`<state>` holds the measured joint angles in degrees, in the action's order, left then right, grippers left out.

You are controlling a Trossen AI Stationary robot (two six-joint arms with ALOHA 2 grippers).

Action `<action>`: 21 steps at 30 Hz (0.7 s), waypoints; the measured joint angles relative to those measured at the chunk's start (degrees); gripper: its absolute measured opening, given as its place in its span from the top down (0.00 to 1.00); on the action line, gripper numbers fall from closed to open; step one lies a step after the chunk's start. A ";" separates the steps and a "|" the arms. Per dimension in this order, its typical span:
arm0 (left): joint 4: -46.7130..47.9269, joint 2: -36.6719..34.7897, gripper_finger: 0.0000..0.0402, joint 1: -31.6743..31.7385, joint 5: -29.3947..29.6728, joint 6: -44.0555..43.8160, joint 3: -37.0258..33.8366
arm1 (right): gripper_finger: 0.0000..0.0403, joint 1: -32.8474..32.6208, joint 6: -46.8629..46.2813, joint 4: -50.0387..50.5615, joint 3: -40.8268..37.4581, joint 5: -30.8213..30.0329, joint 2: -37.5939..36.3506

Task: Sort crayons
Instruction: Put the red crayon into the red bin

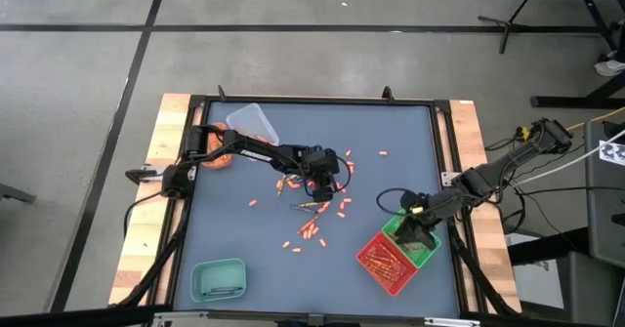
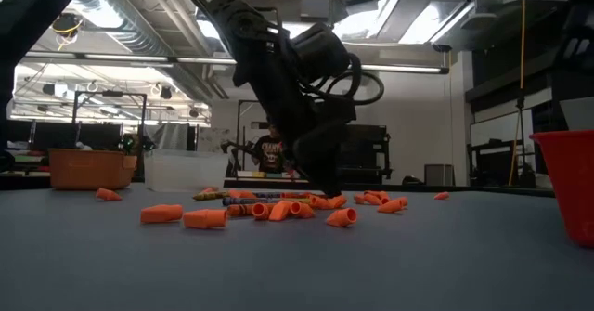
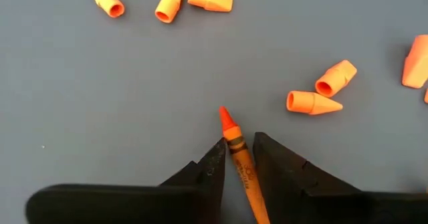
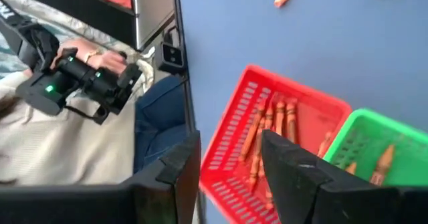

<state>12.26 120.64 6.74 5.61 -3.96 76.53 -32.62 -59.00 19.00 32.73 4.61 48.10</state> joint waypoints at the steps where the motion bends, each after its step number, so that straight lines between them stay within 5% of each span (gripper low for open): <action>1: 0.12 0.00 0.83 0.00 -0.17 0.00 0.02 | 0.62 0.00 0.63 0.00 0.00 -0.62 0.00; 21: 0.89 0.48 0.98 -0.17 -0.49 -0.37 0.07 | 0.62 0.00 10.85 -0.02 0.00 -14.83 0.00</action>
<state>13.15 121.12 6.57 5.13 -4.33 76.60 -32.62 -48.15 18.98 32.73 -10.23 48.10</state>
